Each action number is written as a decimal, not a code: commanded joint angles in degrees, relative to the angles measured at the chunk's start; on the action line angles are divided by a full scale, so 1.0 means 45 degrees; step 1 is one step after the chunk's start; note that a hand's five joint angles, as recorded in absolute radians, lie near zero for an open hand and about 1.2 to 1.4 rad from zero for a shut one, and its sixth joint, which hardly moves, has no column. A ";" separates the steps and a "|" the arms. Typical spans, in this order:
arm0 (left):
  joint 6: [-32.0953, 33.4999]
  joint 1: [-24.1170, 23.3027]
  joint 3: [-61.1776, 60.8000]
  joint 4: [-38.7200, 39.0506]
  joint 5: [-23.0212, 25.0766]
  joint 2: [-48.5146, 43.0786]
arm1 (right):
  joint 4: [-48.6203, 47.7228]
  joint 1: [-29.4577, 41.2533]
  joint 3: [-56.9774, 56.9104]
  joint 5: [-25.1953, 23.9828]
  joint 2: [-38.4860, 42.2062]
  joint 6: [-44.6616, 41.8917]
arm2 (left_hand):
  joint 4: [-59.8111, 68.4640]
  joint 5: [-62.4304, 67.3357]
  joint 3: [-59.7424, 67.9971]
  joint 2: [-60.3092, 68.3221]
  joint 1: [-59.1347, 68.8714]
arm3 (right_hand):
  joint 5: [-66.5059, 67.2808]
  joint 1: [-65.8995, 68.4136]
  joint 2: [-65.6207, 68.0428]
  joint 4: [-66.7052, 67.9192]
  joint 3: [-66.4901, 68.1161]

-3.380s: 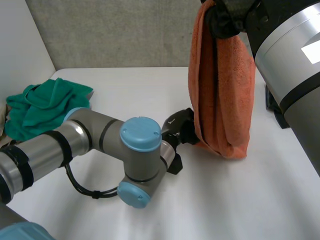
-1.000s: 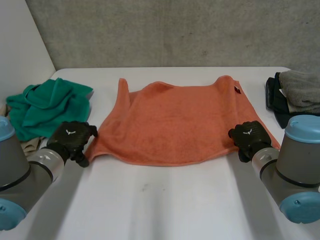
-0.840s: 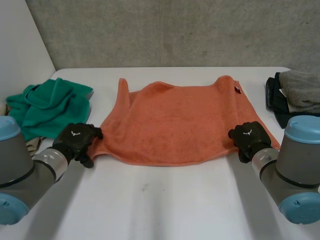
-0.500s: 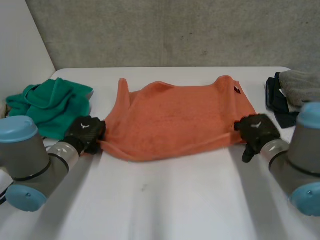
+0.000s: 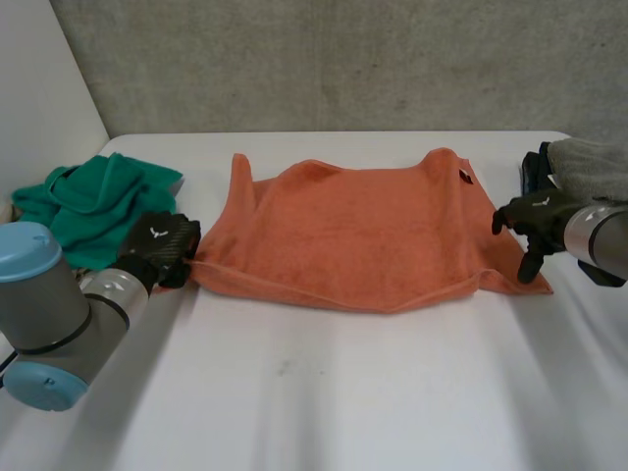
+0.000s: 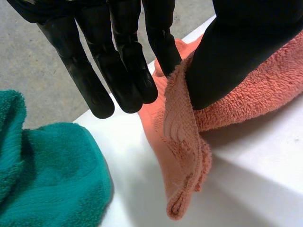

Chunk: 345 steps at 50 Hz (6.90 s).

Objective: Fold the laundry.

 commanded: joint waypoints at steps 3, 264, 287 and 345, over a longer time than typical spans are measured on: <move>0.0000 0.0213 0.0061 -0.0018 0.0014 0.0156 | -0.0084 -0.0100 0.0489 -0.0243 0.0504 0.1721 | 0.2537 0.3034 0.2651 0.2582 0.3212 | 0.1384 0.1067 0.1032 0.1386 0.1041; 0.6700 -0.2697 1.0061 -0.0643 -0.3716 -0.6153 | -0.7349 0.1345 -0.1874 0.4952 0.2752 -0.3042 | -1.3019 -1.2522 -1.2905 -1.2974 -1.2343 | -0.3419 -0.3736 -0.3772 -0.3418 -0.3762; 0.1447 -0.2776 0.3676 -0.0819 -0.3679 0.0311 | -0.1783 -0.1798 0.4725 -0.0475 -0.3011 0.0864 | -1.3019 -1.2522 -1.2905 -1.2974 -1.2343 | 0.1120 0.0803 0.0767 0.1121 0.0776; 0.0372 -0.1585 0.1664 -0.0819 -0.3131 0.2772 | -0.9925 0.3621 0.3480 -0.1294 -0.2547 -0.1245 | -1.3019 -1.2522 -1.2905 -1.2974 -1.2343 | 1.2136 1.1820 1.1784 1.2138 1.1793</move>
